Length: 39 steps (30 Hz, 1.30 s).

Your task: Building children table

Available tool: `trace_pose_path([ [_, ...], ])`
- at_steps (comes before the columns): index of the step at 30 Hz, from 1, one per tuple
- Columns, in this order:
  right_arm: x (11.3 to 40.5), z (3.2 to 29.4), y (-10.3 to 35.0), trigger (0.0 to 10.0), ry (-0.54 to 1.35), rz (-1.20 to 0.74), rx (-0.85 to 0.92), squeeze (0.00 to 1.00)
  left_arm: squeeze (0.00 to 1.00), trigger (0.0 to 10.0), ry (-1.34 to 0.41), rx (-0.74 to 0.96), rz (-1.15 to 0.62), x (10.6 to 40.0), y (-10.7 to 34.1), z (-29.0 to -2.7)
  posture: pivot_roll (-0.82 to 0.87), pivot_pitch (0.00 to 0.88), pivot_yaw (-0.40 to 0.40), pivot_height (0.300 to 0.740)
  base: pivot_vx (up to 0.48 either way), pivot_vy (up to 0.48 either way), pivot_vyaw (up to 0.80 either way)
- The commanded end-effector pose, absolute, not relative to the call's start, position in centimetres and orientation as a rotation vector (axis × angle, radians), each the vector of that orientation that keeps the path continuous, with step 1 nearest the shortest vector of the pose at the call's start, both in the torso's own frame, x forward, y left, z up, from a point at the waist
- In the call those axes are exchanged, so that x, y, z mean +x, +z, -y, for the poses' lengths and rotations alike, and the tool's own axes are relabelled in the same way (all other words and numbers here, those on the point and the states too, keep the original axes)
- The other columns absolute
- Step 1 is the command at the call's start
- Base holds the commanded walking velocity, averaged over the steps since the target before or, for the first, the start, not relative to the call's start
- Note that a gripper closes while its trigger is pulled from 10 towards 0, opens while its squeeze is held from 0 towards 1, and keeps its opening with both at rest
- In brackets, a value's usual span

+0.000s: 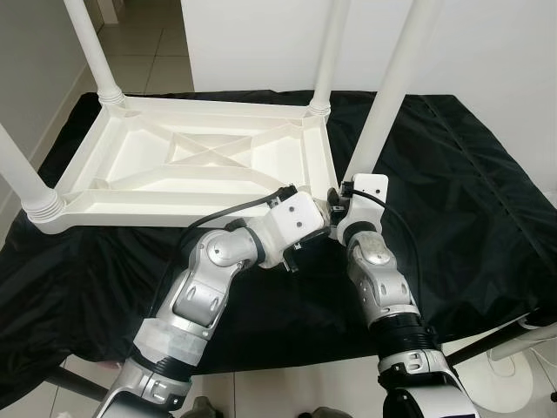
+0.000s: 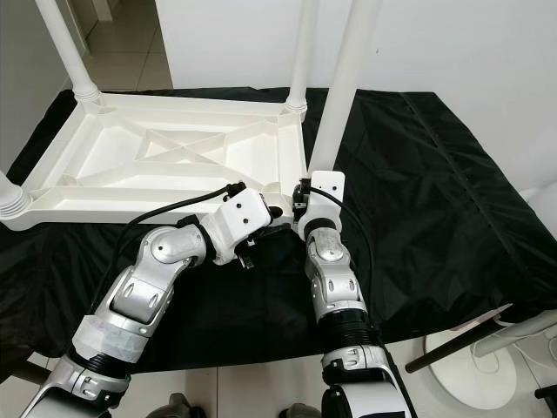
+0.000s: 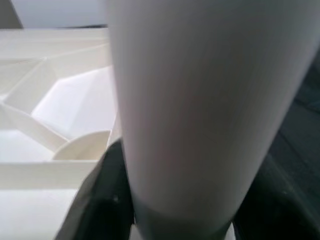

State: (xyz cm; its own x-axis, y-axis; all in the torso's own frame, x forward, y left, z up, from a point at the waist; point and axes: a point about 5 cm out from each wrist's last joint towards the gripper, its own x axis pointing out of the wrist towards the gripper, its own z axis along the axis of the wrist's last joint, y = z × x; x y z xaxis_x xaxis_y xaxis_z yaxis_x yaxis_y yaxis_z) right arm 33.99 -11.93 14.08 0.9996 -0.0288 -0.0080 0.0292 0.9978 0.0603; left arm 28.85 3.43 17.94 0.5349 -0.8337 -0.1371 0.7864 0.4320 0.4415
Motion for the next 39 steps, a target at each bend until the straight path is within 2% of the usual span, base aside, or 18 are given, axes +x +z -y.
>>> trace_pose_path([
  [1, 33.8, 11.8, 13.9, 10.0, -0.024, -0.017, 0.086, 1.00, 0.00, 10.0, -0.918, 0.483, 0.127, 29.2, 18.2, -3.7, -0.03, 0.000, -0.013, 0.740, 0.000, 0.000, 0.00],
  [8, 33.2, 12.0, 14.5, 10.0, 0.021, 0.037, 0.073, 1.00, 0.00, 10.0, -0.906, 0.479, 0.125, 29.1, 18.0, -3.9, -0.03, 0.000, -0.018, 0.740, 0.000, 0.000, 0.00],
  [13, 32.0, 13.4, 14.4, 10.0, 0.008, 0.079, 0.055, 0.98, 0.00, 10.0, -0.843, 0.450, 0.121, 29.4, 18.1, -4.7, -0.03, 0.000, -0.027, 0.740, 0.000, 0.000, 0.00],
  [14, 31.7, 13.6, 14.4, 10.0, 0.010, 0.092, 0.050, 0.00, 0.00, 10.0, -0.822, 0.442, 0.120, 29.6, 18.1, -5.0, -0.03, 0.000, -0.027, 0.740, 0.000, 0.000, 0.00],
  [18, 30.8, 14.0, 14.3, 10.0, 0.010, 0.117, 0.059, 0.00, 0.00, 10.0, -0.750, 0.437, 0.111, 30.2, 18.1, -5.6, -0.03, 0.000, -0.028, 0.740, 0.000, 0.000, 0.00],
  [20, 28.9, 14.5, 14.0, 10.0, 0.015, 0.163, 0.059, 0.00, 0.00, 10.0, -0.651, 0.420, 0.109, 30.7, 18.3, -6.7, -0.03, 0.002, -0.024, 0.740, 0.000, 0.000, 0.00],
  [28, 27.9, 14.7, 13.7, 10.0, 0.020, 0.166, 0.063, 0.00, 0.00, 10.0, -0.585, 0.417, 0.088, 31.2, 18.2, -7.4, -0.03, 0.006, -0.022, 0.740, 0.000, 0.000, 0.00],
  [32, 25.8, 15.0, 12.5, 10.0, 0.035, 0.137, 0.072, 0.00, 0.00, 10.0, -0.441, 0.475, 0.014, 32.6, 17.1, -9.2, -0.06, 0.014, -0.004, 0.740, 0.000, 0.000, 0.00],
  [39, 24.8, 15.8, 11.9, 10.0, 0.037, 0.120, 0.050, 0.00, 0.00, 10.0, -0.378, 0.493, -0.071, 33.8, 16.0, -10.4, -0.08, 0.007, 0.005, 0.740, 0.000, 0.000, 0.00],
])
